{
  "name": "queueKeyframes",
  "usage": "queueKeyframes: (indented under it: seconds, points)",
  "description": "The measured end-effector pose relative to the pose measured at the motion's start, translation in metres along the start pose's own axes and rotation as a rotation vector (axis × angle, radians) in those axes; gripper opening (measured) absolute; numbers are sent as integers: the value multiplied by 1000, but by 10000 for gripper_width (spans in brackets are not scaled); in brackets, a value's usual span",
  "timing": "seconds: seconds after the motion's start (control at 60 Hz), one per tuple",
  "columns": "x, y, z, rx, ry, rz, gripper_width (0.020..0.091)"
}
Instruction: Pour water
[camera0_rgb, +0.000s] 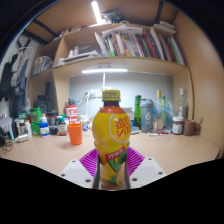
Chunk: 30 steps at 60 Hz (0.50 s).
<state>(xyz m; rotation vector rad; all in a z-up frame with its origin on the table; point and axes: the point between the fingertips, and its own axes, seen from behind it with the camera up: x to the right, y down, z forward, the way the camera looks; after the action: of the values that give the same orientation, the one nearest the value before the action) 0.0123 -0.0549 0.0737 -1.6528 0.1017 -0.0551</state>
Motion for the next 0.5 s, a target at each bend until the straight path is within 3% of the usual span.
queueKeyframes:
  seconds: [0.117,0.333,0.5]
  points:
    - [-1,-30,5,27,-42,-104,352]
    - [2,-157,76,228,56,-861,350]
    - [-27,-188,149,259,105,-1579,348]
